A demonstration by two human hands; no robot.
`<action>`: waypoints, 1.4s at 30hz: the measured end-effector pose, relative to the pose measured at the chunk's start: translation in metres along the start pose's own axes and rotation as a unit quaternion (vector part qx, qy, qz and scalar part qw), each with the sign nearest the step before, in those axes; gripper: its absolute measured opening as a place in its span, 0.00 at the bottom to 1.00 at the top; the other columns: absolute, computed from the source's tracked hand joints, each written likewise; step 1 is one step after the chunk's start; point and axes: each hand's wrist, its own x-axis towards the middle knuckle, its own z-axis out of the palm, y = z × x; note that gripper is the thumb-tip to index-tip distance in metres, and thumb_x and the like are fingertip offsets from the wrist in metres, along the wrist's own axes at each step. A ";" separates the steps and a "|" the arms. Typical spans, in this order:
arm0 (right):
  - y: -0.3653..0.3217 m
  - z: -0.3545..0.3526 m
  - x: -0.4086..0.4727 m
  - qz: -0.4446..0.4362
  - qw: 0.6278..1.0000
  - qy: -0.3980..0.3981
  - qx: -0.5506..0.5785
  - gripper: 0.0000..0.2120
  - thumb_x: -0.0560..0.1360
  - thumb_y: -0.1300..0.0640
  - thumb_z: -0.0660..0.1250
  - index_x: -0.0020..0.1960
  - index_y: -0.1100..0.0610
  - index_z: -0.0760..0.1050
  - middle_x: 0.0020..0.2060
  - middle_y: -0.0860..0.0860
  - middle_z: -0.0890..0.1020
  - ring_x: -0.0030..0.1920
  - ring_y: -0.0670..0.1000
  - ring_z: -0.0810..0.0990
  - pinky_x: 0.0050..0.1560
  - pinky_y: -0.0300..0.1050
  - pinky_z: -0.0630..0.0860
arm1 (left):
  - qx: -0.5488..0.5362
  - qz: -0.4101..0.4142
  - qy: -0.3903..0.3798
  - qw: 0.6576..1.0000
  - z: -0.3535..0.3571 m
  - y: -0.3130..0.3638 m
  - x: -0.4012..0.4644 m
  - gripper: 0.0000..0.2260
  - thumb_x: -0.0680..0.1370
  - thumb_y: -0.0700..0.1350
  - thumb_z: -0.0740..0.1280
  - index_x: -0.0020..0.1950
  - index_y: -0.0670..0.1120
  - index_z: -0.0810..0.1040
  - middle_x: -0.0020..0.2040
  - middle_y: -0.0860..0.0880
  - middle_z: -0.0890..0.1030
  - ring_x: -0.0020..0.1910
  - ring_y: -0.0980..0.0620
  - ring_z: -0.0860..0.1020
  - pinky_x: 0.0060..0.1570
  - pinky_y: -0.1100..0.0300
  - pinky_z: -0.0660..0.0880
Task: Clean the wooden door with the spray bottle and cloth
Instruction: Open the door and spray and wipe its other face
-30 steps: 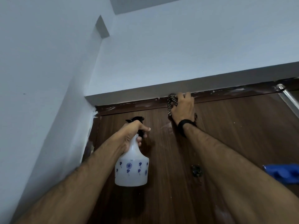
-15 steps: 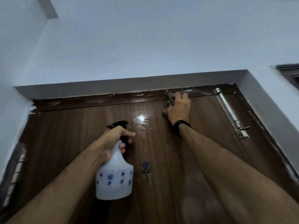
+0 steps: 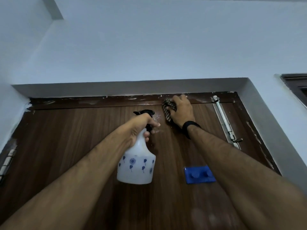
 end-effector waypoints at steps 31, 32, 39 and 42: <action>0.085 -0.056 -0.146 -0.048 0.990 -0.032 0.132 0.15 0.71 0.63 0.75 0.56 0.57 0.79 0.49 0.54 0.73 0.50 0.49 0.69 0.50 0.40 0.65 | 0.043 -0.113 0.141 0.983 0.138 -0.080 -0.091 0.04 0.77 0.40 0.69 0.50 0.41 0.80 0.36 0.48 0.77 0.23 0.56 0.66 0.23 0.64 0.67; 0.087 -0.057 -0.142 -0.055 0.990 -0.037 0.128 0.15 0.71 0.63 0.75 0.56 0.57 0.79 0.49 0.54 0.73 0.50 0.49 0.69 0.50 0.40 0.65 | 0.044 -0.120 0.144 0.981 0.138 -0.088 -0.094 0.03 0.77 0.40 0.70 0.50 0.42 0.79 0.36 0.48 0.77 0.23 0.56 0.66 0.23 0.64 0.67; 0.104 -0.068 -0.139 -0.017 0.993 0.015 0.114 0.14 0.73 0.61 0.74 0.57 0.59 0.78 0.52 0.57 0.75 0.52 0.54 0.74 0.52 0.42 0.69 | 0.015 -0.131 0.130 0.983 0.140 -0.124 -0.114 0.03 0.77 0.39 0.70 0.45 0.43 0.77 0.34 0.48 0.75 0.23 0.55 0.66 0.23 0.62 0.66; 0.117 -0.081 -0.190 0.030 0.992 0.053 0.107 0.13 0.73 0.62 0.72 0.56 0.59 0.78 0.49 0.58 0.74 0.51 0.56 0.73 0.52 0.38 0.63 | -0.002 -0.127 0.116 0.985 0.138 -0.143 -0.128 0.05 0.77 0.39 0.70 0.43 0.44 0.77 0.34 0.47 0.75 0.23 0.54 0.66 0.24 0.61 0.67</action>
